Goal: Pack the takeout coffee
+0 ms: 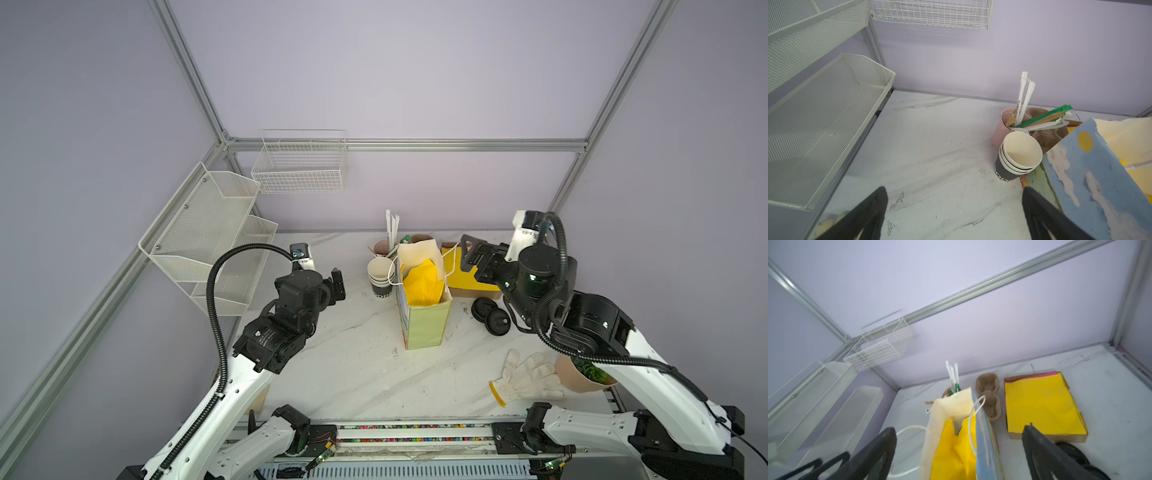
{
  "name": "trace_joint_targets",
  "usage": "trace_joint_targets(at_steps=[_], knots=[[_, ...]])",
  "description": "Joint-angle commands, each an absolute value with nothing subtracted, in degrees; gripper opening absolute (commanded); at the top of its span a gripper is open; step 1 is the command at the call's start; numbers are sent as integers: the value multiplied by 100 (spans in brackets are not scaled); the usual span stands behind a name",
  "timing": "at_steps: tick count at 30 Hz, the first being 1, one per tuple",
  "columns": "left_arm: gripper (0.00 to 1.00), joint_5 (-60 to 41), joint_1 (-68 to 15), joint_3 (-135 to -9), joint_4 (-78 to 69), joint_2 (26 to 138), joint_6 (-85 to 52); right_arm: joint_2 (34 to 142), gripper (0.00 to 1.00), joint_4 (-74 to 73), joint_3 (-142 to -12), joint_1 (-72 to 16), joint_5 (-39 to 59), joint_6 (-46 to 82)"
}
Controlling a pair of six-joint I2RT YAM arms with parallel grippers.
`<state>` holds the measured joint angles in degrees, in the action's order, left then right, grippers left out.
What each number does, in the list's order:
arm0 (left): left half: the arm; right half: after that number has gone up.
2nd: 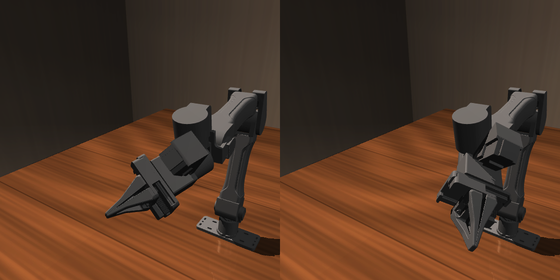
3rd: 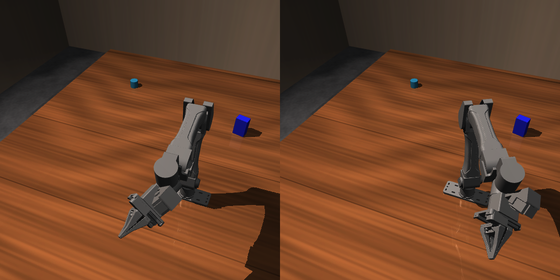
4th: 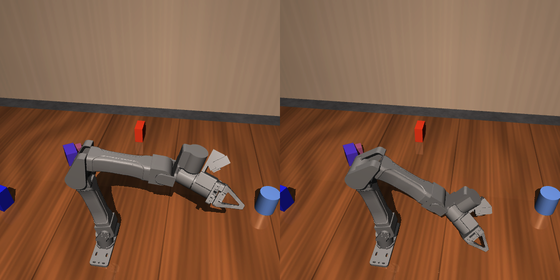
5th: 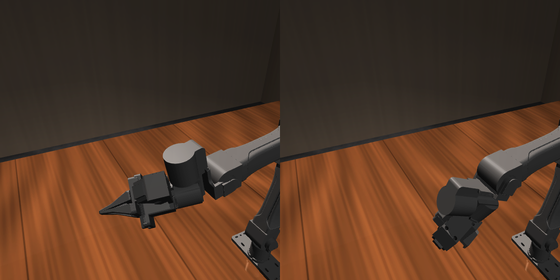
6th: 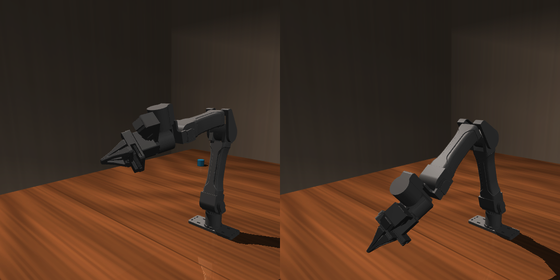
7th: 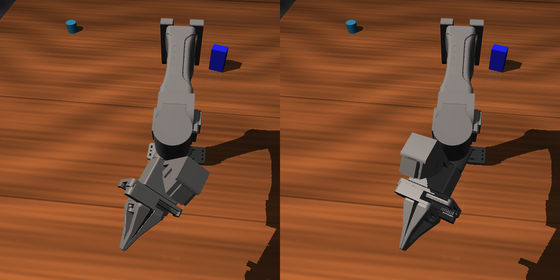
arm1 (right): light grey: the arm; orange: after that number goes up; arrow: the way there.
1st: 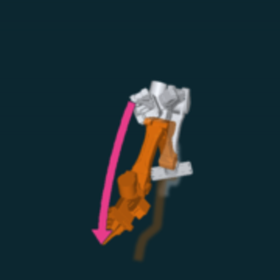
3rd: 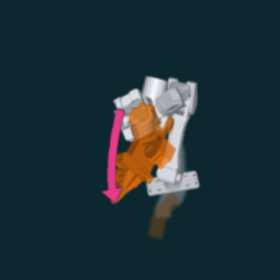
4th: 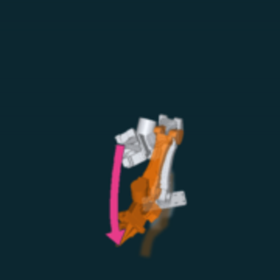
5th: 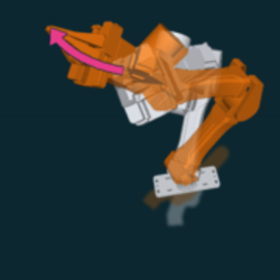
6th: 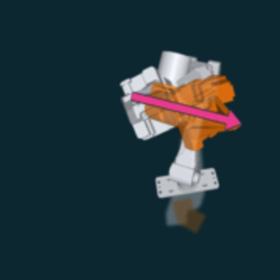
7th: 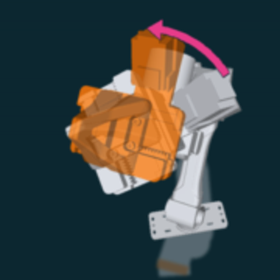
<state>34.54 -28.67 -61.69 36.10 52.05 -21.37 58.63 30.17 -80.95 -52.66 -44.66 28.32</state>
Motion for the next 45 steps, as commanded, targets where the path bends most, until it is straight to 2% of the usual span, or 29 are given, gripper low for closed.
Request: trace_joint_targets(at_steps=[1,4,6,8,12,14,17,18,19,20,21,22,27,31,34,37,42,45], knots=[[100,4050,-2834,-5648,3279,5147,-2316,5279,97,2428,-6887,-5206,-6837,3501],[100,4249,-2828,-5116,2844,5064,-2395,4740,97,2188,-5666,-5100,-8216,5063],[100,4188,-2823,-4634,2215,5045,-2030,4781,97,2207,-5008,-5050,-8906,5900],[100,4223,-2815,-4296,1750,5078,-1661,5315,97,2223,-4764,-4853,-9253,5837],[100,4903,-2765,-3906,1199,5196,-1430,6622,97,2276,-4684,-4581,-9350,6087],[100,4851,-2687,-3677,856,5261,-1266,7177,97,2285,-4756,-4185,-8964,6249],[100,4726,-2526,-3616,816,5415,-1391,7432,97,2266,-4893,-3904,-8311,6325],[100,4720,-2486,-3635,844,5431,-1449,7430,97,1950,-4938,-3888,-8072,5800],[100,4703,-2462,-3652,839,5428,-1467,7272,97,464,-4751,-3777,-7113,3857],[100,4696,-2438,-3648,797,5408,-1455,6890,97,-1063,-4356,-3449,-5046,1772],[100,4687,-2424,-3647,789,5398,-1457,6509,97,-1610,-4096,-3134,-3764,1324],[100,4667,-2405,-3644,766,5381,-1459,6152,97,-1806,-3944,-2881,-3406,1739],[100,4580,-2299,-3629,617,5459,-1492,6056,97,-2607,-3953,-2691,-3694,-31],[100,4640,-2159,-3630,546,5601,-1585,6135,97,-3997,-3101,-2511,-3460,-448],[100,4593,-2022,-3632,528,5741,-1662,6567,97,-5388,-2391,-2473,-3632,-388],[100,4575,-1896,-3550,281,5997,-1650,7376,97,-6351,-2252,-2353,-3790,-649],[100,4508,-1646,-3492,-153,6457,-1510,8542,97,-7042,-2263,-2030,-3590,-454],[100,4351,-1461,-3088,-1176,6698,-997,9089,97,-7511,-2204,-1864,-3569,-461]])
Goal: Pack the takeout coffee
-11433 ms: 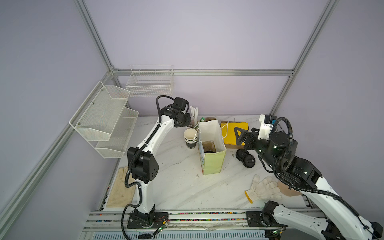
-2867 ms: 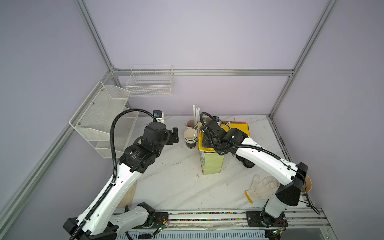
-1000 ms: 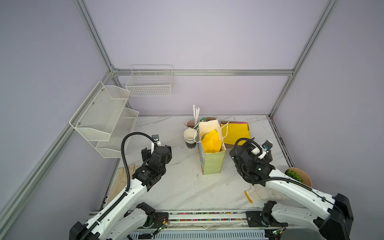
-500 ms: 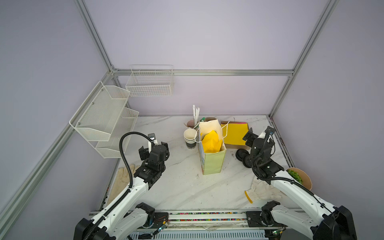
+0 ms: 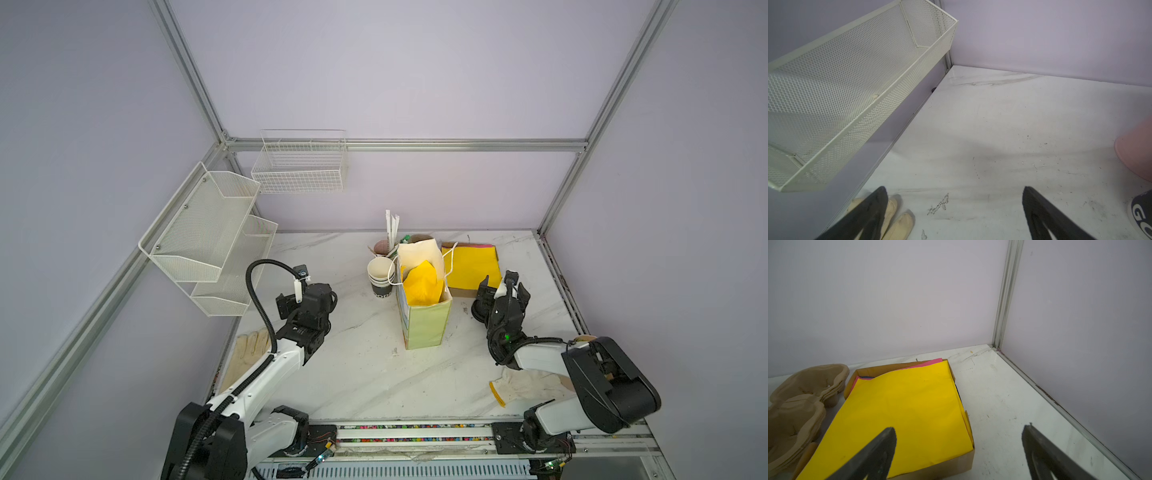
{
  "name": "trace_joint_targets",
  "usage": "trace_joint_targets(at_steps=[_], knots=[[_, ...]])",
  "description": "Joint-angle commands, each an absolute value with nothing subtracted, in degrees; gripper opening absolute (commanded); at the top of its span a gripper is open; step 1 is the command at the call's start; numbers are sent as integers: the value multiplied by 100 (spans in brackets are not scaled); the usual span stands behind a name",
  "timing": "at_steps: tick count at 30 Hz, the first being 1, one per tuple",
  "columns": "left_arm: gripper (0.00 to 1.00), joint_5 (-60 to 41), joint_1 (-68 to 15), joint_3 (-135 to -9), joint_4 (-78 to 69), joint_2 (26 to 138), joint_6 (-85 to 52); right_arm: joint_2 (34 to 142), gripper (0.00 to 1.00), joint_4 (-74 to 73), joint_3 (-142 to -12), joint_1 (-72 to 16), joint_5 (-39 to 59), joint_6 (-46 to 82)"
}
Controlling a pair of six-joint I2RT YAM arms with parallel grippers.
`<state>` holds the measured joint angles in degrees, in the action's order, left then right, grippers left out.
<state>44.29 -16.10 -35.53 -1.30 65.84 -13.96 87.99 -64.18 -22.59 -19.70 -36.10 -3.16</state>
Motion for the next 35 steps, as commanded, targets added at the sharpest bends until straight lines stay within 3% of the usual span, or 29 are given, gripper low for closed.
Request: trace_joint_targets(at_steps=[1,6,10,13,17,35], knots=[[100,4328,-1352,-2958,-1465,6788,-1042,9249,97,-7680,-2206,-1787,-3464,-473],[100,3817,-790,-2558,-2989,7416,-959,9895,97,-8409,-2180,-1504,-3296,-397],[100,3496,-493,-2307,-4292,8031,-596,10469,97,-9284,-2094,-1043,-2550,-400],[100,2915,-197,-2126,-5170,8583,-553,10266,97,-8036,-2510,-950,-2441,-47],[100,2430,-43,-2783,-3999,8745,-647,10255,97,-7972,-2541,-872,-2401,-63],[100,2278,-60,-2547,-4532,8749,-455,10257,97,-7910,-2571,-870,-2221,-158]])
